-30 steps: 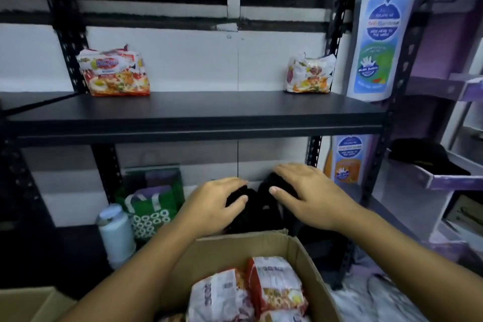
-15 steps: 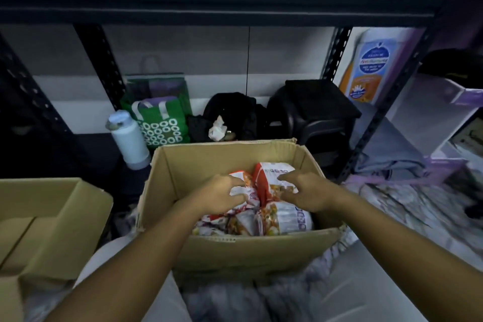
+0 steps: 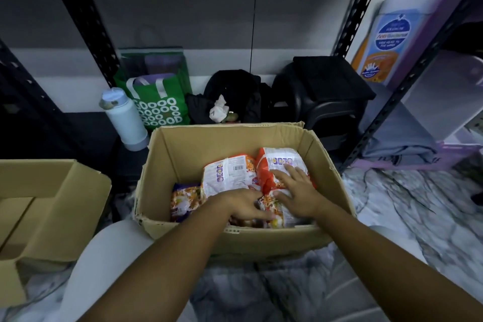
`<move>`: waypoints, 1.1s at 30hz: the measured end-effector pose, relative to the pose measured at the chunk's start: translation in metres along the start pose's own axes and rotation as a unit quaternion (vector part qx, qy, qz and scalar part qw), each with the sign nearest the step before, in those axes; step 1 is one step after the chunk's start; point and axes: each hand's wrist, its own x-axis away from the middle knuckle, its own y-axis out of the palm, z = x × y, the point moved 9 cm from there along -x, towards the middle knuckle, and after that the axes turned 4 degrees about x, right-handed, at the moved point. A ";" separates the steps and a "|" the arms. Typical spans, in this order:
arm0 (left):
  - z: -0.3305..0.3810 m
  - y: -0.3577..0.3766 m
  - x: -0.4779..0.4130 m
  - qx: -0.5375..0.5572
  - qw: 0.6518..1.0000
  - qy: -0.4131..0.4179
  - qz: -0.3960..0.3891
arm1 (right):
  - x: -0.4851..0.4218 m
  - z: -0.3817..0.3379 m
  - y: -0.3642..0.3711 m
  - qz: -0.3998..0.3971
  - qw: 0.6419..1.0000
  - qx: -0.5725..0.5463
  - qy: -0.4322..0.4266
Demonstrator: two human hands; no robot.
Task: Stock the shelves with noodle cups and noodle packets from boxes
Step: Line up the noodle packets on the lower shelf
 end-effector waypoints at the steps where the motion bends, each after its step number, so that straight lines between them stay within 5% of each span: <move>1: 0.002 0.000 -0.002 -0.003 1.000 0.006 0.000 | -0.001 0.002 -0.002 0.007 1.000 -0.015 -0.001; 11: -0.010 -0.005 -0.009 0.091 0.995 0.038 0.026 | -0.010 0.003 -0.016 0.113 0.990 -0.077 -0.035; 21: -0.063 -0.031 0.020 0.012 0.998 -0.044 0.047 | -0.023 -0.021 -0.018 0.083 0.990 0.083 0.079; 29: -0.110 -0.059 0.049 0.162 0.970 -0.071 0.169 | -0.002 -0.006 -0.080 0.257 0.950 -0.161 0.074; 33: -0.081 -0.072 0.063 0.257 0.938 -0.013 0.232 | 0.005 -0.032 -0.094 0.197 0.918 -0.342 0.028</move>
